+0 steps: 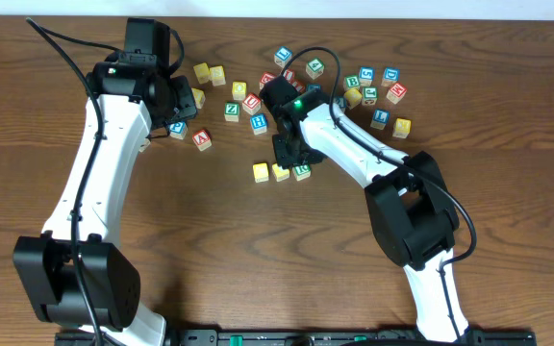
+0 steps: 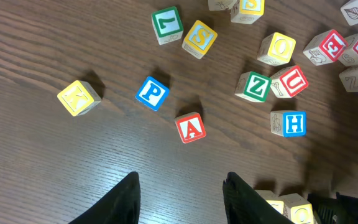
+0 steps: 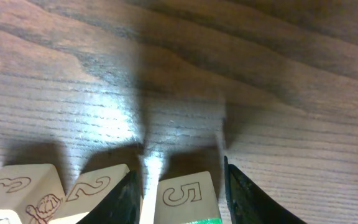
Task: Spell out CORL
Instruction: 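Move the right gripper to the blue L block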
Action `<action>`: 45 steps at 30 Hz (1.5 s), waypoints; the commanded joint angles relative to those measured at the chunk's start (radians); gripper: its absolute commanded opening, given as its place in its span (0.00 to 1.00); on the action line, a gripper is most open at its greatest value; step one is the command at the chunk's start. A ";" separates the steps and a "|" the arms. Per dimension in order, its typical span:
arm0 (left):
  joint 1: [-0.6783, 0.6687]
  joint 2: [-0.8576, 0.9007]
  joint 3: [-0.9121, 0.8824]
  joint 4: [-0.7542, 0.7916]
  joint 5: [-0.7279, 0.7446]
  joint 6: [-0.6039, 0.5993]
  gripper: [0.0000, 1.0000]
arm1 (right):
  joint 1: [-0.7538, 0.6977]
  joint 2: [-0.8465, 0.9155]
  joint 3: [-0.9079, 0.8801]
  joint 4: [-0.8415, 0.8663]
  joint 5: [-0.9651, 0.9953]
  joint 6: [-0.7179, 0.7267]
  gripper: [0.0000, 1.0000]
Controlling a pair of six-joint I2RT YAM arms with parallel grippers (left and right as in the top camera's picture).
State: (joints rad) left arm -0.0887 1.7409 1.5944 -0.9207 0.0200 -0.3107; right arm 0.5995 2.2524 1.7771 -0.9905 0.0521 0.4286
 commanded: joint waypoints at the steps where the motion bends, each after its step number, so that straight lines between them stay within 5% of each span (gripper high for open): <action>1: -0.001 0.004 -0.009 -0.006 -0.006 -0.001 0.43 | -0.020 -0.037 0.035 0.001 0.002 0.011 0.39; 13: -0.001 0.004 -0.009 -0.005 -0.006 -0.001 0.43 | -0.210 -0.153 0.377 -0.090 0.001 -0.016 0.50; 31: -0.002 0.004 -0.009 -0.005 -0.005 -0.008 0.43 | -0.462 -0.171 0.370 -0.257 0.002 -0.018 0.54; 45: -0.002 0.004 -0.010 -0.002 -0.005 -0.009 0.43 | -0.467 -0.014 0.240 -0.165 0.001 0.027 0.53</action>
State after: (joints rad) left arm -0.0887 1.7412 1.5936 -0.9195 0.0200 -0.3145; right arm 0.1349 2.2192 2.0315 -1.1675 0.0479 0.4400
